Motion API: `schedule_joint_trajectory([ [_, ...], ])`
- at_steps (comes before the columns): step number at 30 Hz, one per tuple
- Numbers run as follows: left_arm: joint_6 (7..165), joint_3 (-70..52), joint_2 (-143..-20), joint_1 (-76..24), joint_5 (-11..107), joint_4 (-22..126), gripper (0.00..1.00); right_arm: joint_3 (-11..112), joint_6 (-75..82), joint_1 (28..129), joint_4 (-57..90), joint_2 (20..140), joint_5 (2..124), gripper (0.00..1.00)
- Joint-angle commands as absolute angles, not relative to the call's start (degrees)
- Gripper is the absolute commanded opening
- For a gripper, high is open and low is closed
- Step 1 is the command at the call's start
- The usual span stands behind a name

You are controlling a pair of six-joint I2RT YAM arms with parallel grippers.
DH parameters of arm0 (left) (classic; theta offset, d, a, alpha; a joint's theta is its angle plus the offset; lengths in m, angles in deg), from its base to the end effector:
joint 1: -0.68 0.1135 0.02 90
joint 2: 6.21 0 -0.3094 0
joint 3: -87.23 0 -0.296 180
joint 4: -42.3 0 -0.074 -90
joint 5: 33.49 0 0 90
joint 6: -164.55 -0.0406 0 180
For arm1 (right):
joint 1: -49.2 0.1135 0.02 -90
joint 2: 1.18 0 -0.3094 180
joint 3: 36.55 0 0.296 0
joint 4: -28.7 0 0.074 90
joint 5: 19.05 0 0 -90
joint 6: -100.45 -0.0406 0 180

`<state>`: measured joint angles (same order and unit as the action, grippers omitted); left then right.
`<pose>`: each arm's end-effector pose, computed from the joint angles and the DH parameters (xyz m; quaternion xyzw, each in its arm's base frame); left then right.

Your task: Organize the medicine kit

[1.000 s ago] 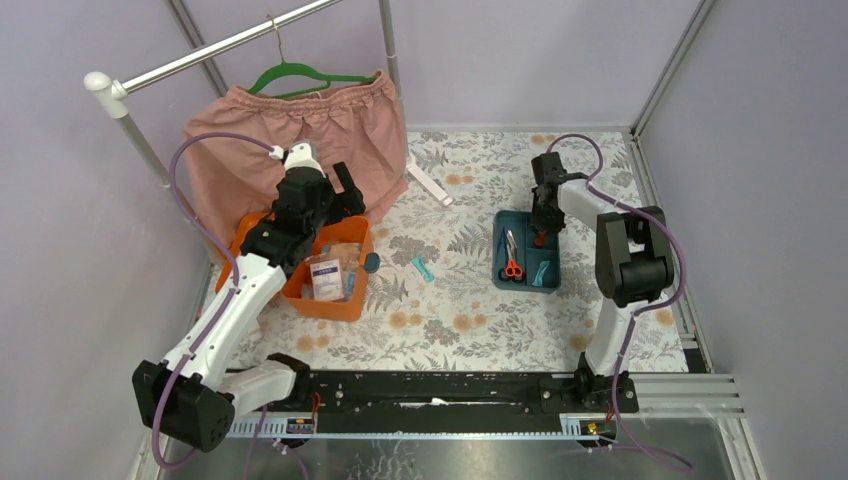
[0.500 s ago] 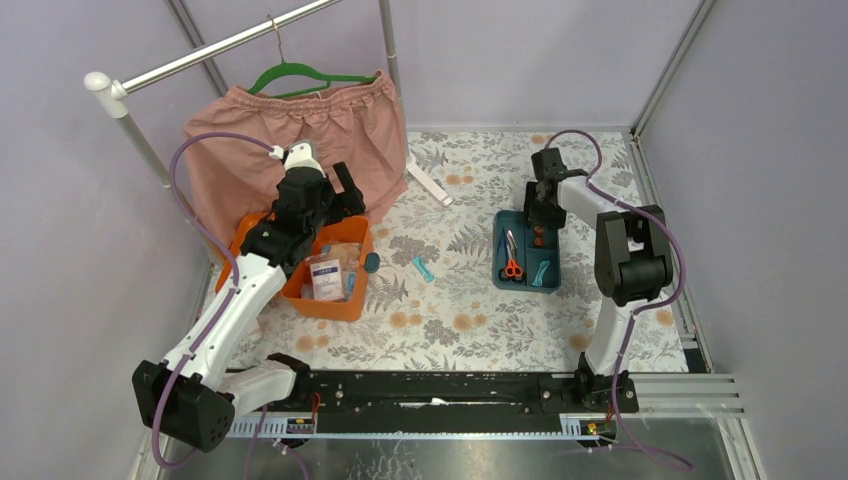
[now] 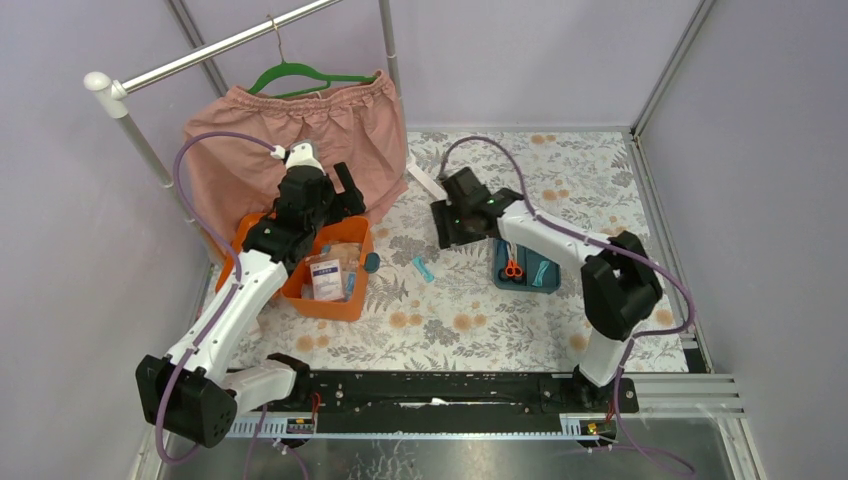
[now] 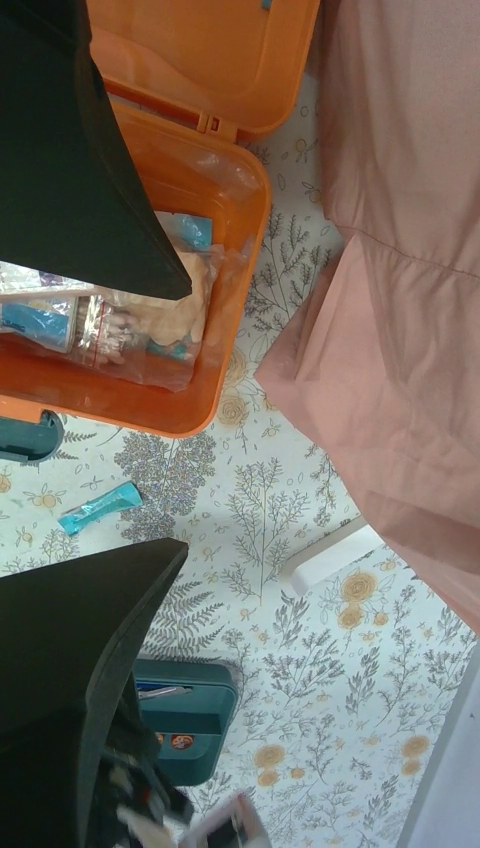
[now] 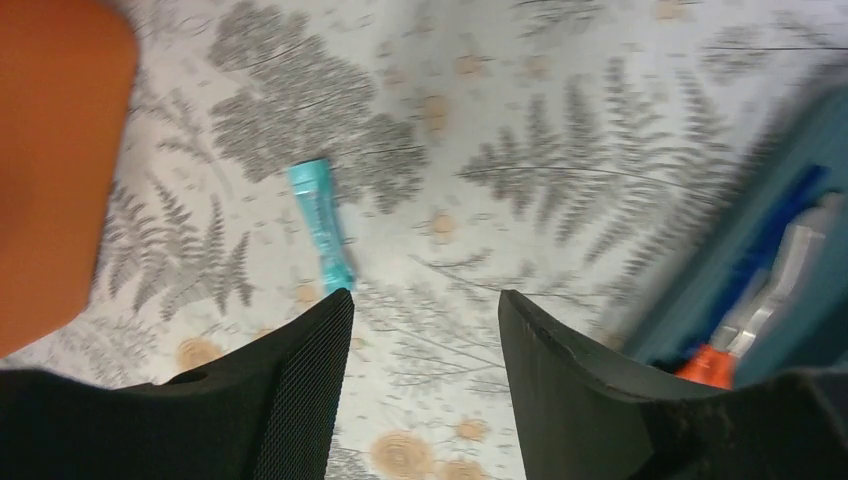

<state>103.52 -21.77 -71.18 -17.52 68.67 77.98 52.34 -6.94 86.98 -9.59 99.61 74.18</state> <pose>0.2708 -0.0800 0.3687 -0.1337 0.8508 -0.1161 0.4947 0.3499 0.2683 0.2684 -0.1569 0.9267 0.1341 0.3139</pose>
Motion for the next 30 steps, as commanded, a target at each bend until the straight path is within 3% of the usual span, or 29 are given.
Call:
schedule_joint_trajectory([
  [1,103.07,-22.04,-71.6,-16.77,67.74,75.97,0.98,56.46,-9.76,91.19,-8.48,104.03,71.56,0.62],
  [14,103.29,-22.02,-72.09,-16.33,66.48,75.97,0.99,61.53,-5.53,95.24,-10.3,113.77,65.52,0.44],
  [30,103.53,-22.01,-72.65,-15.68,64.79,75.85,0.99,63.19,-5.22,95.22,-12.32,117.18,67.52,0.36],
])
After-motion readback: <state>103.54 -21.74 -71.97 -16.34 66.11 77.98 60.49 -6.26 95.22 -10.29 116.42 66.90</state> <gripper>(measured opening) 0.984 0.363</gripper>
